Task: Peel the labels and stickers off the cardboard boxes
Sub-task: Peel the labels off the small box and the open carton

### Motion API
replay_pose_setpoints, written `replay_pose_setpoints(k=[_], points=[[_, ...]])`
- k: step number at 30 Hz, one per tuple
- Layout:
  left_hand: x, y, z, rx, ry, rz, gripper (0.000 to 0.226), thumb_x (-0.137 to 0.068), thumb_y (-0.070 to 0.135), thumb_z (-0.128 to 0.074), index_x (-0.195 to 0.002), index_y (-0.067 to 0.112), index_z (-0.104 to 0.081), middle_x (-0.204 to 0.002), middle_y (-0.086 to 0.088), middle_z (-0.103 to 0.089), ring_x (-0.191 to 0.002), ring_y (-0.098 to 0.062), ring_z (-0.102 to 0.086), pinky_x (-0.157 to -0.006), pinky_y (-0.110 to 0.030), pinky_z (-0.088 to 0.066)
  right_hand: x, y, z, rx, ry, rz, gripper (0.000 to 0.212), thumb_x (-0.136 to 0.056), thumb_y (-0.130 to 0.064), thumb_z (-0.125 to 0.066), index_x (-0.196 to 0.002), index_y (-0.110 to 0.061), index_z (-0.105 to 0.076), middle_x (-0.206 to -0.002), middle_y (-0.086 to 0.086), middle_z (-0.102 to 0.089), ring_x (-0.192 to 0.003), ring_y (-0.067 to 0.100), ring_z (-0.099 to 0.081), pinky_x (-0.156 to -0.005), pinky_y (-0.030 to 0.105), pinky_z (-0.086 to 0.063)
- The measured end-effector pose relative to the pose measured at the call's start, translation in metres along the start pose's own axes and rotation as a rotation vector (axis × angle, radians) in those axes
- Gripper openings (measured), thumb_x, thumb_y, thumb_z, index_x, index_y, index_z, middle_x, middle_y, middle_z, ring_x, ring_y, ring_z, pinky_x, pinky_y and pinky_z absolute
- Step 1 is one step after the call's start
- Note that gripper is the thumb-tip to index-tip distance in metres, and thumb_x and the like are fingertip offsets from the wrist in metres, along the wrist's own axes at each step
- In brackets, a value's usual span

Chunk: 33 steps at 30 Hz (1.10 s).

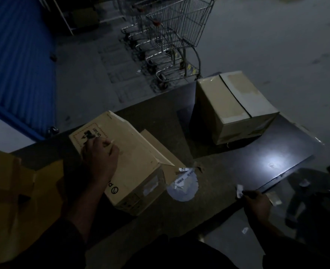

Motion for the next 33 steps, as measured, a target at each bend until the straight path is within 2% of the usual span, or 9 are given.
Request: replay_pose_setpoints(k=[4, 10, 13, 15, 18, 24, 27, 29, 33], points=[[-0.001, -0.001, 0.000, -0.012, 0.011, -0.002, 0.021, -0.084, 0.037, -0.063, -0.100, 0.026, -0.055, -0.122, -0.004, -0.050, -0.115, -0.029, -0.049, -0.097, -0.052, -0.045, -0.003, -0.006, 0.001, 0.066, -0.008, 0.078, 0.036, -0.077, -0.025, -0.051, -0.093, -0.011, -0.080, -0.094, 0.017, -0.076, -0.093, 0.031, -0.070, -0.078, 0.034, -0.047], [0.001, -0.001, 0.004, 0.050, 0.013, 0.019, 0.020, -0.086, 0.035, -0.062, -0.102, 0.025, -0.059, -0.122, -0.002, -0.052, -0.113, -0.025, -0.051, -0.092, -0.046, -0.047, -0.006, -0.017, 0.006, 0.055, 0.028, 0.081, 0.039, -0.078, -0.025, -0.045, -0.094, -0.009, -0.077, -0.098, 0.018, -0.074, -0.094, 0.034, -0.068, -0.073, 0.031, -0.040], [0.004, -0.012, 0.016, 0.102, 0.089, 0.138, 0.032, -0.087, 0.035, -0.063, -0.117, 0.024, -0.055, -0.129, -0.003, -0.049, -0.110, -0.024, -0.054, -0.083, -0.036, -0.047, -0.009, -0.030, 0.007, 0.065, 0.061, 0.110, 0.049, -0.072, -0.029, -0.037, -0.095, -0.010, -0.076, -0.096, 0.020, -0.073, -0.093, 0.036, -0.068, -0.078, 0.037, -0.048], [0.005, -0.029, 0.024, 0.152, 0.161, 0.255, 0.048, -0.079, 0.045, -0.065, -0.122, 0.035, -0.045, -0.133, -0.003, -0.047, -0.111, -0.026, -0.055, -0.085, -0.047, -0.053, -0.013, -0.046, -0.001, 0.065, 0.024, 0.146, 0.044, -0.078, -0.029, -0.039, -0.097, -0.013, -0.075, -0.092, 0.019, -0.074, -0.088, 0.034, -0.069, -0.077, 0.039, -0.053], [0.017, -0.061, 0.030, 0.318, 0.237, 0.517, 0.064, -0.078, 0.044, -0.071, -0.132, 0.036, -0.037, -0.130, 0.000, -0.050, -0.100, -0.024, -0.061, -0.074, -0.047, -0.058, -0.018, -0.089, -0.030, 0.050, -0.092, 0.266, 0.025, -0.095, -0.017, -0.049, -0.106, -0.012, -0.071, -0.100, 0.016, -0.073, -0.088, 0.028, -0.066, -0.078, 0.035, -0.048], [0.049, -0.093, -0.006, 0.731, 0.060, 0.803, 0.051, -0.093, 0.050, -0.059, -0.132, 0.017, -0.052, -0.104, -0.013, -0.069, -0.075, -0.026, -0.067, -0.054, -0.031, -0.052, 0.043, -0.220, -0.129, -0.074, -0.656, 0.390, 0.028, -0.098, -0.043, -0.051, -0.121, -0.028, -0.058, -0.117, -0.003, -0.064, -0.093, 0.003, -0.060, -0.072, 0.022, -0.046], [0.058, -0.089, -0.018, 0.890, -0.046, 0.776, 0.047, -0.095, 0.054, -0.053, -0.125, 0.019, -0.058, -0.106, -0.015, -0.071, -0.085, -0.031, -0.069, -0.060, -0.034, -0.053, 0.105, -0.266, -0.161, -0.169, -0.963, 0.421, 0.027, -0.101, -0.046, -0.044, -0.124, -0.036, -0.053, -0.122, -0.012, -0.060, -0.093, -0.006, -0.057, -0.068, 0.008, -0.046], [0.059, -0.098, -0.008, 0.854, -0.012, 0.760, 0.047, -0.094, 0.055, -0.053, -0.123, 0.018, -0.059, -0.104, -0.015, -0.070, -0.081, -0.030, -0.068, -0.062, -0.037, -0.055, 0.147, -0.276, -0.178, -0.175, -1.094, 0.522, 0.025, -0.104, -0.043, -0.037, -0.126, -0.040, -0.050, -0.125, -0.022, -0.056, -0.105, -0.007, -0.056, -0.086, 0.003, -0.038], [0.060, -0.150, 0.033, 0.701, 0.129, 0.777, 0.049, -0.086, 0.059, -0.061, -0.118, 0.021, -0.062, -0.114, -0.009, -0.067, -0.096, -0.032, -0.066, -0.089, -0.055, -0.054, 0.192, -0.266, -0.209, -0.050, -1.241, 0.717, 0.040, -0.099, -0.049, -0.050, -0.137, -0.037, -0.054, -0.142, -0.016, -0.051, -0.129, 0.001, -0.047, -0.105, 0.022, -0.036]])
Point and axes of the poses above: each hand's wrist, its own x-axis away from the middle knuckle, its own z-axis out of the back of the hand, y = z × x, the point moved 9 cm from there along -x, towards the middle knuckle
